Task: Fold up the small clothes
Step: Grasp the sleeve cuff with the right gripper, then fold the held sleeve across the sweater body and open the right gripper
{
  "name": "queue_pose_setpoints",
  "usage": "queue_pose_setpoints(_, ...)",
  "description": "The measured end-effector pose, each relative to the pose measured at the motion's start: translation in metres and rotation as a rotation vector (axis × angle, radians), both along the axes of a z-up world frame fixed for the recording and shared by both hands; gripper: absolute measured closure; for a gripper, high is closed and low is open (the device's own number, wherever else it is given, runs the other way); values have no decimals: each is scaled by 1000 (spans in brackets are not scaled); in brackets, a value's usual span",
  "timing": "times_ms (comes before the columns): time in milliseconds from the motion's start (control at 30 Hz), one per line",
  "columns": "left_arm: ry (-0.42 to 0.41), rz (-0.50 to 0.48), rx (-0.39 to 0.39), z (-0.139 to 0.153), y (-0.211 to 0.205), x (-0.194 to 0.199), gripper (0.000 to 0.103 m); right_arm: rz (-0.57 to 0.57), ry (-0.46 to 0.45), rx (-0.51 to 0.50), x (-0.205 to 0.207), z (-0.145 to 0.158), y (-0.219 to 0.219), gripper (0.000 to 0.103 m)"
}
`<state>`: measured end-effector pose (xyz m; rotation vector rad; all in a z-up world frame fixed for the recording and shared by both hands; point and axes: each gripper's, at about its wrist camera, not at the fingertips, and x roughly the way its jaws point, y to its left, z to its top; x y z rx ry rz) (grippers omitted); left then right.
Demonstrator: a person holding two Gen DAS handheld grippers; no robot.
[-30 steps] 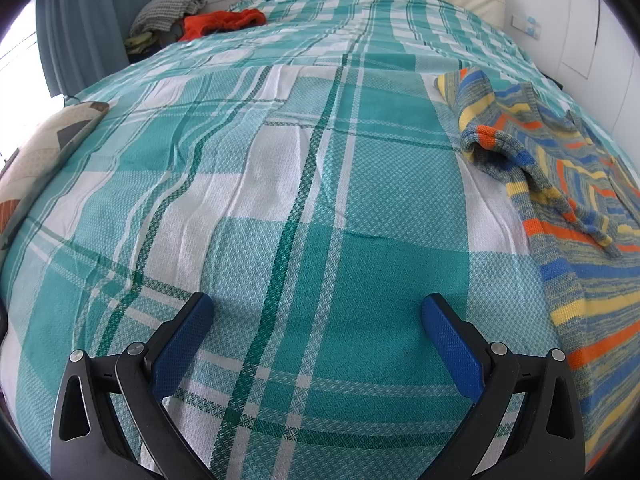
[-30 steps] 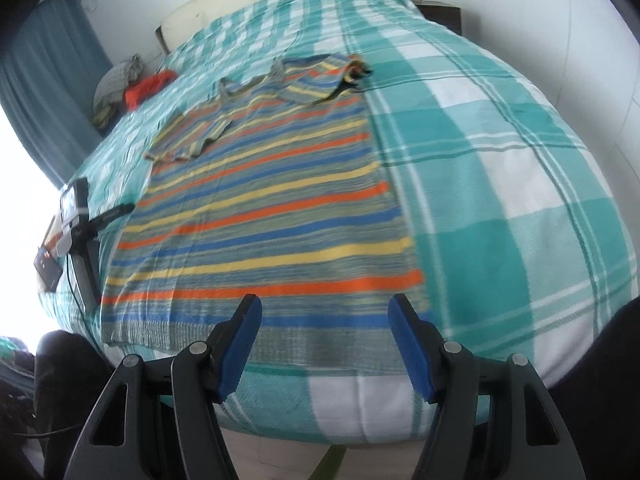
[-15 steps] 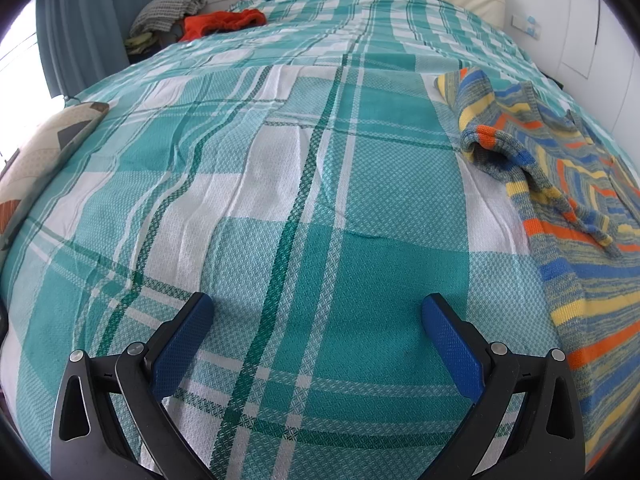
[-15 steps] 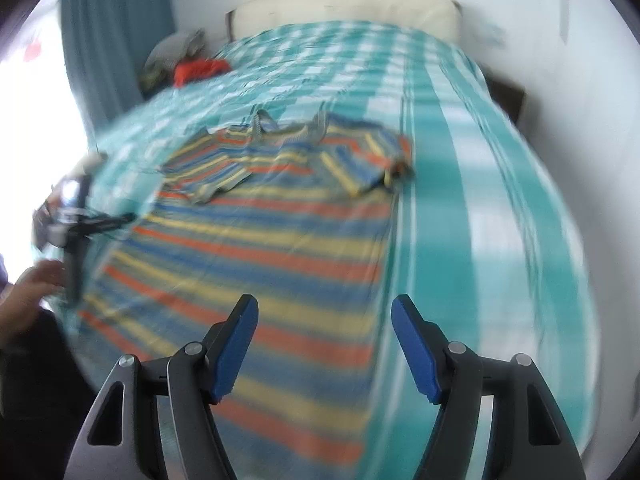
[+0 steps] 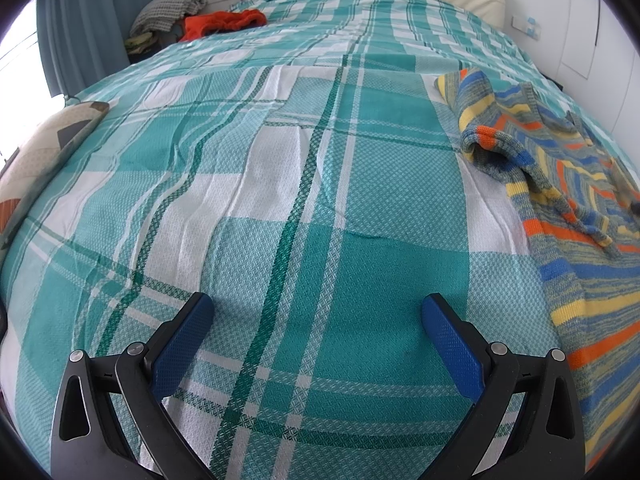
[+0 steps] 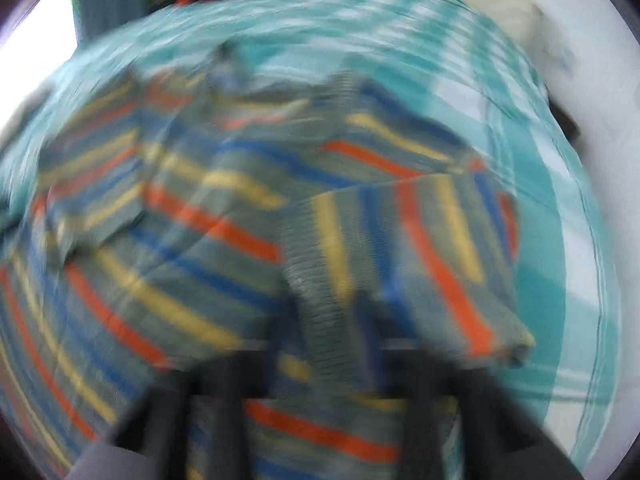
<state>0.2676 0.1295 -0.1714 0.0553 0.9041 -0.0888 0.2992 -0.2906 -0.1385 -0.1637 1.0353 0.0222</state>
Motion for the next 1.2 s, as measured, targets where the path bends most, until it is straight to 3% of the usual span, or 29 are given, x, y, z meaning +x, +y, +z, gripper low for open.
queue_pose_setpoints(133, 0, 0, 0, -1, 0, 0, 0, -234, -139, 222, -31, 52, -94, 99)
queue_pose_setpoints(233, 0, 0, 0, -1, 0, 0, 0, -461, -206, 364, -77, 78, -193, 99)
queue_pose_setpoints(333, 0, 0, -1, -1, 0, 0, 0, -667, -224, 456, -121, 77, -278, 99)
queue_pose_setpoints(433, 0, 0, -1, -1, 0, 1, 0, -765, -215, 497, -146, 62, -320, 99)
queue_pose_setpoints(533, 0, 0, 0, 0, 0, 0, 0, -799, -147, 552, -154, 35, -333, 99)
queue_pose_setpoints(633, 0, 0, 0, -1, 0, 1, 0, -823, -137, 628, -161, 13, -331, 97)
queue_pose_setpoints(700, 0, -1, -1, -1, 0, 1, 0, -828, -161, 693, -166, 6, -329, 93)
queue_pose_setpoints(767, 0, -1, -1, -1, 0, 1, 0, -822, -178, 746, -165, 0, -325, 79)
queue_pose_setpoints(800, 0, -1, -1, -1, 0, 1, 0, -816, -179, 756, -163, -1, -323, 79)
queue_pose_setpoints(833, 0, -1, 0, -1, 0, 1, 0, -806, -174, 746, -162, -1, -321, 79)
queue_pose_setpoints(900, 1, -1, 0, -1, 0, 1, 0, -802, -148, 645, -155, 4, -316, 101)
queue_pose_setpoints(1100, 0, 0, 0, -1, -1, 1, 0, -793, -94, 427, -162, 3, -313, 102)
queue_pose_setpoints(1200, 0, 0, -3, -1, -1, 1, 0, -804, -106, 419, -166, -5, -313, 103)
